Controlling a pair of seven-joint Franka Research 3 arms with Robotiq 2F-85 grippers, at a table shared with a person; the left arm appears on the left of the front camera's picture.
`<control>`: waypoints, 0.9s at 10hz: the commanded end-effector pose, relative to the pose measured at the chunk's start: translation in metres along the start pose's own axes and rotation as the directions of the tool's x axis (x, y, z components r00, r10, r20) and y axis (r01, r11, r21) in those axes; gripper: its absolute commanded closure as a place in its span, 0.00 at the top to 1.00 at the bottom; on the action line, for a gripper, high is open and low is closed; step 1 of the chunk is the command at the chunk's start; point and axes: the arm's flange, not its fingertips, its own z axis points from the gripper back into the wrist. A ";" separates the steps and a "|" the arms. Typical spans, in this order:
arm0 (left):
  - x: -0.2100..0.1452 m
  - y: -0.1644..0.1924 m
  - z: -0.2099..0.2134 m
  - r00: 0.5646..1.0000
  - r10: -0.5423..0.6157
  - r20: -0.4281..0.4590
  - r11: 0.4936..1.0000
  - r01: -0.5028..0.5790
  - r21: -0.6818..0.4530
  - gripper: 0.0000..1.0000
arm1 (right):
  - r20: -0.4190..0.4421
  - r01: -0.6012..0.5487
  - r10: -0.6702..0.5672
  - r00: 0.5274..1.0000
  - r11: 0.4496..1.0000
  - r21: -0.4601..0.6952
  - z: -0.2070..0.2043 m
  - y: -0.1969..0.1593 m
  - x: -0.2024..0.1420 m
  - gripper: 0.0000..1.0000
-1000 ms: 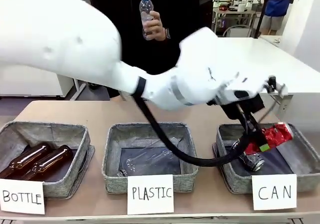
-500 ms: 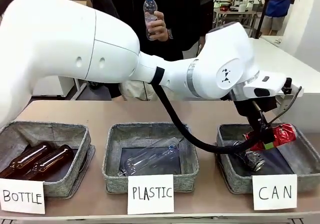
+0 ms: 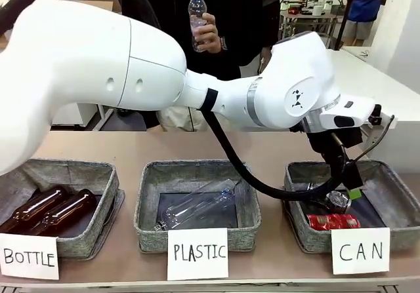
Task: Sort the can waste into the basket.
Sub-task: Pick up the can waste from the table and place it in the right Fabric basket.
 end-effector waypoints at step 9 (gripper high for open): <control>-0.293 -0.074 0.296 0.744 0.631 0.217 0.775 -0.591 -0.224 1.00 | 0.009 0.002 -0.002 1.000 1.000 -0.007 0.003 0.000 -0.003 1.00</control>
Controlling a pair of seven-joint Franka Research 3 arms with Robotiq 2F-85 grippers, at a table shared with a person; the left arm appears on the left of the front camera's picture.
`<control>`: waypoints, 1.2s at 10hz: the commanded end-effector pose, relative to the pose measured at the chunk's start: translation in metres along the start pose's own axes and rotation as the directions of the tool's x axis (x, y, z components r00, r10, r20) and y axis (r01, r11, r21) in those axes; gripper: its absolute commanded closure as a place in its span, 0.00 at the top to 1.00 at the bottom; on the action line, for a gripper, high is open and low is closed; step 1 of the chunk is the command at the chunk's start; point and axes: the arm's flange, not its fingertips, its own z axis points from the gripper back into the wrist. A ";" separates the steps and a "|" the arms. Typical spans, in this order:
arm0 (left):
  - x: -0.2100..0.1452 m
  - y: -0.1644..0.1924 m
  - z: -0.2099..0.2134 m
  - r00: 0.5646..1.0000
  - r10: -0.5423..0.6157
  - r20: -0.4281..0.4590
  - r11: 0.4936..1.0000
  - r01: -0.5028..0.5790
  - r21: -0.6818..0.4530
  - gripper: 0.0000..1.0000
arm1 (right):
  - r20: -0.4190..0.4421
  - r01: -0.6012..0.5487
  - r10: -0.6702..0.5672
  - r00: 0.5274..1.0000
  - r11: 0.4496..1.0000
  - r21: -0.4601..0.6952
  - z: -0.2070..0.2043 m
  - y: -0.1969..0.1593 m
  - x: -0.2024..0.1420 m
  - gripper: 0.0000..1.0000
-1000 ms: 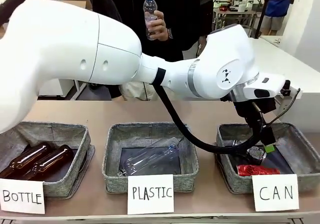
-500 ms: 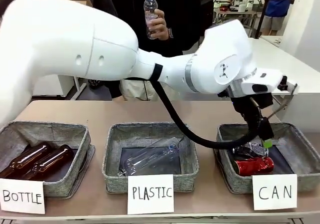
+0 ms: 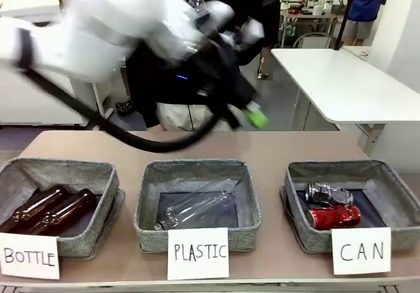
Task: Sort the can waste into the basket.
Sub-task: Pick up the can waste from the table and place it in the right Fabric basket.
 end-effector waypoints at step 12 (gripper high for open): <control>-0.293 0.152 0.163 0.683 0.580 0.444 0.781 -0.311 -0.541 1.00 | 0.007 0.000 0.000 1.000 1.000 -0.005 0.002 0.000 -0.003 1.00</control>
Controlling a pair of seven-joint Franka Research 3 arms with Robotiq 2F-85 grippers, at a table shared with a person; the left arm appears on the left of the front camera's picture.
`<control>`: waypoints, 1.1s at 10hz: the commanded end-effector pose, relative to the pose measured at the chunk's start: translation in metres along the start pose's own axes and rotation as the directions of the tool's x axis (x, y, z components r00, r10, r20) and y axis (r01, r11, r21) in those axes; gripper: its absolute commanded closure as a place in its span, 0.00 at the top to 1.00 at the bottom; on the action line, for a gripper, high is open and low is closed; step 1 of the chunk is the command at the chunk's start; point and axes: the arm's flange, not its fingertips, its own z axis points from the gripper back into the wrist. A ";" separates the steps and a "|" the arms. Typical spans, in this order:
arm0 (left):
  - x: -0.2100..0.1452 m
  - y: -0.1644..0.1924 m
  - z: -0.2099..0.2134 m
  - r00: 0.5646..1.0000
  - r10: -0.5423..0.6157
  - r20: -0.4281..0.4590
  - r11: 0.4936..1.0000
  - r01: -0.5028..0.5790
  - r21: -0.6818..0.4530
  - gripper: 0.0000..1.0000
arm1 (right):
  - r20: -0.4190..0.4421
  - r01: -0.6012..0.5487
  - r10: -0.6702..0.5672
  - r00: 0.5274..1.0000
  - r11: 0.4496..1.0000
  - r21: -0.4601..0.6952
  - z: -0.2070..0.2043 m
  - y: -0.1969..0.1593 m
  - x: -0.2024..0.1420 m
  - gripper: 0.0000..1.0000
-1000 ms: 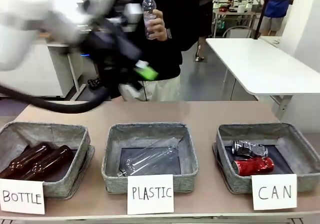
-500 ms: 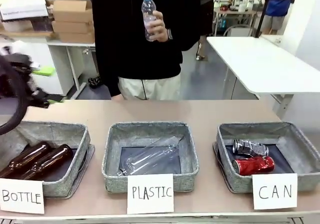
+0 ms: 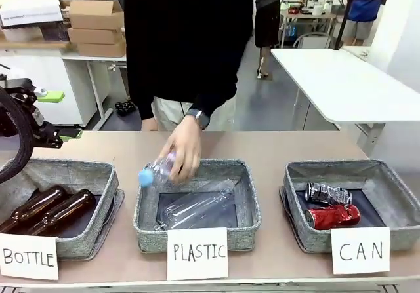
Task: Sort the can waste into the basket.
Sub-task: Pick up the can waste from the table and place it in the right Fabric basket.
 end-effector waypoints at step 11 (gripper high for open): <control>-0.002 -0.004 0.004 1.000 -0.003 -0.007 1.000 0.004 0.019 1.00 | 0.006 0.000 0.000 1.000 1.000 -0.001 0.002 -0.001 -0.003 1.00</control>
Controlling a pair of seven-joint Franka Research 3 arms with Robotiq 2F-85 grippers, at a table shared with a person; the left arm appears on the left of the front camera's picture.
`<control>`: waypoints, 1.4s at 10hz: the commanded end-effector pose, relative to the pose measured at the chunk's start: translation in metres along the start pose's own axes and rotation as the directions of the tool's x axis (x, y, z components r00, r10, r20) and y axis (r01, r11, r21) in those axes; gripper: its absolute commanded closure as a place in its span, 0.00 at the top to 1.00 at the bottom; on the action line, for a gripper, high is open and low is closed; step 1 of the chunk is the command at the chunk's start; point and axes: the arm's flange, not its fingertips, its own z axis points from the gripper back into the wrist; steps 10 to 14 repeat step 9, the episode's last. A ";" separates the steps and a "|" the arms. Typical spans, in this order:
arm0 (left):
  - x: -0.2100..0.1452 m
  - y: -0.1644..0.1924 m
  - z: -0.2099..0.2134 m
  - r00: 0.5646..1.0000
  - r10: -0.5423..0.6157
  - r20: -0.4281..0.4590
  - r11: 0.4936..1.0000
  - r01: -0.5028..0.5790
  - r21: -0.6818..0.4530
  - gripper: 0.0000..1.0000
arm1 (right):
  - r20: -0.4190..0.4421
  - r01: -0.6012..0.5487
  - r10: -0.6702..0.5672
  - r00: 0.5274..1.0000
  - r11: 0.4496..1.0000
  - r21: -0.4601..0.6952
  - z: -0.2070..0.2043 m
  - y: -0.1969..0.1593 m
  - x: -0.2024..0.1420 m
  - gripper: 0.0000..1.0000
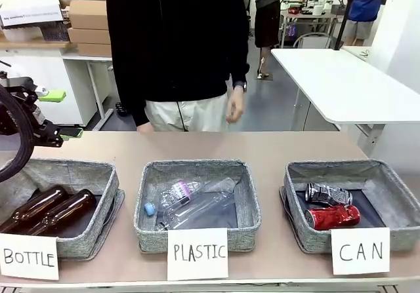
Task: Sort the can waste into the basket.
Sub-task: Pick up the can waste from the table and place it in the right Fabric basket.
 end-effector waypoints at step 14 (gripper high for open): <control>-0.002 -0.002 0.002 1.000 0.002 -0.012 1.000 -0.002 0.009 1.00 | 0.006 -0.001 0.001 1.000 1.000 -0.001 0.002 -0.001 -0.003 1.00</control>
